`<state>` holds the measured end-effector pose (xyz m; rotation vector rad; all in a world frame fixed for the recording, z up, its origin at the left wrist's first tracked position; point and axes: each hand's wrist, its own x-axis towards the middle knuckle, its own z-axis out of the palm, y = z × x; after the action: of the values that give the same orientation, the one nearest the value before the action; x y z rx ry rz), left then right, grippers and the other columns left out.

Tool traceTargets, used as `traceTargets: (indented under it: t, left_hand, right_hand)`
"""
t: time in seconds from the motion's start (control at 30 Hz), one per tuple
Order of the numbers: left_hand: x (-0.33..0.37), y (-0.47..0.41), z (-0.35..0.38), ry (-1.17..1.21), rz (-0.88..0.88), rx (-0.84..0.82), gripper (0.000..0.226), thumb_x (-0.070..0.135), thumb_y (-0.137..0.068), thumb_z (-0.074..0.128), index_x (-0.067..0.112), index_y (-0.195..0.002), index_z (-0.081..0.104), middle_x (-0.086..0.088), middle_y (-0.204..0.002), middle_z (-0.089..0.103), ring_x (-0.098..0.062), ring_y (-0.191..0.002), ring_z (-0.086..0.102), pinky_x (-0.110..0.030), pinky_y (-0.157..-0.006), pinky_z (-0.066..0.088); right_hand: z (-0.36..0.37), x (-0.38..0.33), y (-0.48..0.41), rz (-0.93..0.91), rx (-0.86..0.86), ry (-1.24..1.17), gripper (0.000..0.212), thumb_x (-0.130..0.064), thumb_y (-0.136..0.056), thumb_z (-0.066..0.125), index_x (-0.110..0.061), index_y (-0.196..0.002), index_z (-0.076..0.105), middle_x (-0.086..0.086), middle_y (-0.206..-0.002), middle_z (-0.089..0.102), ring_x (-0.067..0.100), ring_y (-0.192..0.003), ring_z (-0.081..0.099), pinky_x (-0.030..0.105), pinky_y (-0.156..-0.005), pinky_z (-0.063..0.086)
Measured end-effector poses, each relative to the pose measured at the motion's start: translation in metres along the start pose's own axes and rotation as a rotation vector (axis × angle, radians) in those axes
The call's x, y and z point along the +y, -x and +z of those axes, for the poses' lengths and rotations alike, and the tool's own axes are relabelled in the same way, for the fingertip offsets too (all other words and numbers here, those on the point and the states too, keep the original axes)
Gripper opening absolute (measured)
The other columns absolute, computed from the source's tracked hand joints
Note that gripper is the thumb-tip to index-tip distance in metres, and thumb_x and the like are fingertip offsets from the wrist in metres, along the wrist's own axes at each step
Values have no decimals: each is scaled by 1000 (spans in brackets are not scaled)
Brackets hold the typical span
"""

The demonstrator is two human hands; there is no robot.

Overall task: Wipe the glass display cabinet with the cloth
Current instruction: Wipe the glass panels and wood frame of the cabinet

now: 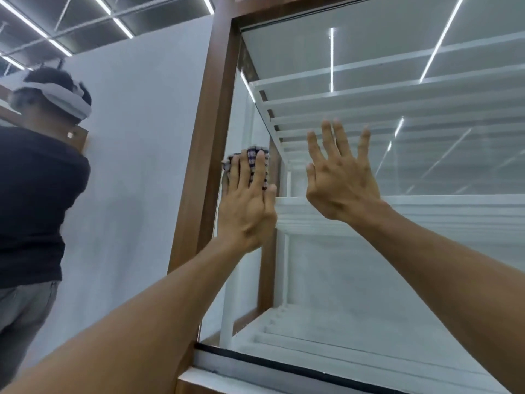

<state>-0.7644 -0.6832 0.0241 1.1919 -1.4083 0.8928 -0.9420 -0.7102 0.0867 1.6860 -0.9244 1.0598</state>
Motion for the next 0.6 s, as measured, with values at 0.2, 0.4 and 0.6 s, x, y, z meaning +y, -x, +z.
traceTargets:
  t: [0.2, 0.4, 0.6]
  left_hand:
    - [51, -22, 11, -25, 67, -27, 62, 46, -102, 8, 32, -157, -15, 1, -171, -19, -13, -155, -25, -36, -126, -19]
    - [97, 9, 40, -69, 305, -48, 62, 40, -106, 16, 29, -163, -7, 0, -172, -17, -15, -156, -23, -42, -129, -10]
    - [177, -27, 48, -95, 150, 0, 66, 40, -107, 19, 19, -163, -12, -7, -170, -23, -20, -155, -28, -43, -123, -25]
  right_hand:
    - [2, 13, 35, -76, 29, -25, 68, -45, -99, 1, -22, -163, 4, 12, -171, -4, 27, -158, -8, 55, -126, -9]
    - [-16, 89, 74, 121, 63, -34, 65, -40, -100, 15, -23, -163, 10, 13, -171, -2, 26, -158, -5, 55, -125, -9]
    - [-36, 159, 101, 187, 72, 25, 65, -41, -100, 18, -25, -163, 15, 17, -170, 4, 29, -158, -1, 59, -124, -6]
